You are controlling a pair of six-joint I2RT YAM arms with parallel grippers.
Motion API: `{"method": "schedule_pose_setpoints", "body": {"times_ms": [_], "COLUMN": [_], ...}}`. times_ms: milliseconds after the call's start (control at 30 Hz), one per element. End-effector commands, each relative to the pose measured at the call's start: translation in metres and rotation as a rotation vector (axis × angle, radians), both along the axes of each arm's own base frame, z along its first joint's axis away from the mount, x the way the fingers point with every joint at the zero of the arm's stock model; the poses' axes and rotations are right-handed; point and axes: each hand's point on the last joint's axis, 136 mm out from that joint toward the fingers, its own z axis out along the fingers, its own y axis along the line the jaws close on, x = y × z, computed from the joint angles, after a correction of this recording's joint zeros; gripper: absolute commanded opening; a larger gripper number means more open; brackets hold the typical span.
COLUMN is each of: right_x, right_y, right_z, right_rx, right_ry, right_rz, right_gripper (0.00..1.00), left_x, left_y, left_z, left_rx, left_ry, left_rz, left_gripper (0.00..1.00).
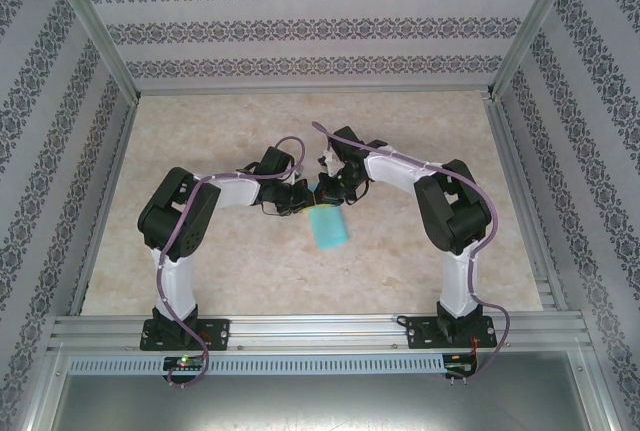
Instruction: Fold a paper plane with a square sheet of paper (pick it up from the middle)
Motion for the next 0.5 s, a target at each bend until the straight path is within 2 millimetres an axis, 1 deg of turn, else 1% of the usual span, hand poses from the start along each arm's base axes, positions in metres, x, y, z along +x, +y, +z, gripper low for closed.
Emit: {"method": "schedule_pose_setpoints", "body": {"times_ms": [0, 467], "right_x": [0.015, 0.015], "right_y": [-0.012, -0.018], "right_z": [-0.028, -0.008], "right_rx": [-0.068, -0.007], "right_ry": [-0.038, -0.109], "right_rz": [-0.014, -0.006], "right_gripper": [0.0, 0.0], "left_x": [-0.063, -0.065], "left_y": [0.049, 0.052], "left_z": [-0.088, -0.092], "left_rx": [0.298, 0.311], "left_ry": [0.258, 0.268], "left_rz": [0.034, 0.043], "left_gripper": [0.0, 0.0]}}
